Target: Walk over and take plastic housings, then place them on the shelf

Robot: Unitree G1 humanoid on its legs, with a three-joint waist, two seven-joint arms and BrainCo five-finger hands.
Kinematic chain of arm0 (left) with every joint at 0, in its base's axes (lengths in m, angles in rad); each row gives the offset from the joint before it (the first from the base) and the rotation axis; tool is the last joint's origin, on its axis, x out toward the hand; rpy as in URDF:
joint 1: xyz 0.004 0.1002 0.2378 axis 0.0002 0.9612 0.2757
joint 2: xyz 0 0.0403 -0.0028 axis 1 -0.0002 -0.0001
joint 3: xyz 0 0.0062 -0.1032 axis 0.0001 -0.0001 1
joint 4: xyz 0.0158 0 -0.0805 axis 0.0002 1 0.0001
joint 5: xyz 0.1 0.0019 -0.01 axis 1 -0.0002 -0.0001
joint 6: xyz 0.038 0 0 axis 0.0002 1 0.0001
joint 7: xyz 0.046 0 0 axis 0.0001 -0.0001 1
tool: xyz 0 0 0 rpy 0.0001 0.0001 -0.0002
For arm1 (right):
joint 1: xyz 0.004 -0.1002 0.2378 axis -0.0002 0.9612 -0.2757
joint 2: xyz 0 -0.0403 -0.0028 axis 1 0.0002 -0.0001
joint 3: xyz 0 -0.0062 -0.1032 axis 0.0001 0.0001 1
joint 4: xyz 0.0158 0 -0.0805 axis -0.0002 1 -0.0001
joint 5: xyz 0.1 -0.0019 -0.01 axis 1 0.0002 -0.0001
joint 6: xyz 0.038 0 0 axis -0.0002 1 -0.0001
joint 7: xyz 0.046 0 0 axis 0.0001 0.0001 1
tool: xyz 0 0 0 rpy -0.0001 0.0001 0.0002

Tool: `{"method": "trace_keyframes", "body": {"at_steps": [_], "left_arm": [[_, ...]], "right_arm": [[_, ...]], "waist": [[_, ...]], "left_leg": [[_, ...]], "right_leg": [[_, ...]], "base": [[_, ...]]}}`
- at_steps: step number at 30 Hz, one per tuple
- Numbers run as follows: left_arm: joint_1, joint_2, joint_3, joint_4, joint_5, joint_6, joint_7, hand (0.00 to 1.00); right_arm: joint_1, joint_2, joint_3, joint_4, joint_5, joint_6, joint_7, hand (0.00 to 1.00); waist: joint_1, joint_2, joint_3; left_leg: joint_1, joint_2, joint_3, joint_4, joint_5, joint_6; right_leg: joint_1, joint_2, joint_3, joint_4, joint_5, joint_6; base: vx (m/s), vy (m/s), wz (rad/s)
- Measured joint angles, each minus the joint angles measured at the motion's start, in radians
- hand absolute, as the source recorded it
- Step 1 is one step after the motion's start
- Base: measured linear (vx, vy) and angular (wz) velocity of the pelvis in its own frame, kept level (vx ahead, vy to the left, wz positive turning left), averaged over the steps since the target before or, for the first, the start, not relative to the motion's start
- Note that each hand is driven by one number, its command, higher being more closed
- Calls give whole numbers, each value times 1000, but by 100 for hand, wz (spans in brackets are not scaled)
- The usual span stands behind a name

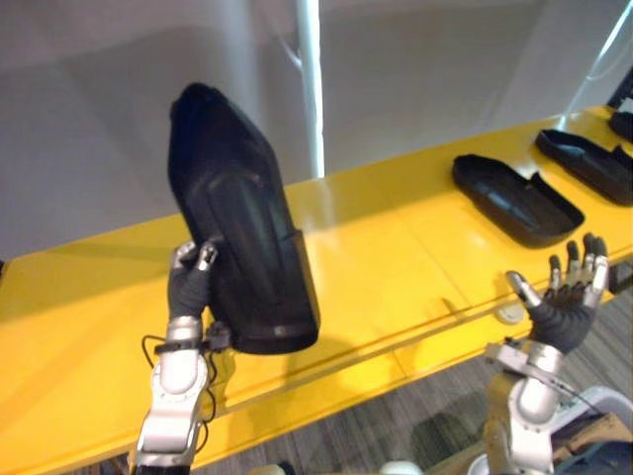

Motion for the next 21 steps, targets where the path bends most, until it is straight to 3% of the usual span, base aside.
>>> {"method": "trace_keyframes", "body": {"at_steps": [1, 2, 6, 11, 15, 18, 21], "left_arm": [[-19, 1, -17, 19, -6, 22, -9, 100], [-66, 6, -53, 69, -28, 73, -28, 100], [-238, 28, -74, 258, -78, 172, -27, 100], [-466, 138, -54, 560, -197, 249, -19, 100], [-631, 215, -44, 839, -305, 335, 23, 100], [-694, 217, -19, 907, -314, 371, 56, 100], [-748, 217, -8, 981, -350, 428, 121, 100]], "right_arm": [[1, 0, -1, 0, -4, 2, 0, 0], [-1, -1, 2, 0, -15, 4, 0, 0], [-7, -14, 2, 0, -19, 2, -16, 0], [-22, -47, 3, 0, -50, 2, -64, 0], [-12, -58, -34, -1, -67, 3, -64, 0], [8, -69, -46, -1, -56, 3, -53, 0], [24, -69, -43, -1, -38, 3, -22, 0]], "waist": [[-3, 5, -2], [-18, 11, -6], [-35, 11, -6], [-81, 18, -7], [-139, 27, -6], [-150, 28, -6], [-185, 30, -5]], "left_leg": [[4, 2, 2, -11, 6, -2], [19, 7, 5, -40, 21, -5], [54, 14, 34, -89, 43, -11], [81, 13, 77, -170, 84, -19], [102, 22, 115, -188, 104, -23], [100, 29, 144, -187, 103, -24], [103, 33, 157, -187, 104, -24]], "right_leg": [[0, 5, 0, -5, 7, -4], [1, 14, 1, -11, 17, -11], [-1, 26, 6, -16, 24, -15], [-25, 29, 35, -44, 26, -10], [-36, 48, 74, -44, 31, -4], [-55, 58, 100, -44, 36, -6], [-57, 62, 114, -44, 36, -6]], "base": [[-19, -27, -9], [-24, -27, -9], [-69, -41, -23], [-80, -34, -25], [-30, -33, -28], [4, -34, -25], [12, -32, -12]]}}
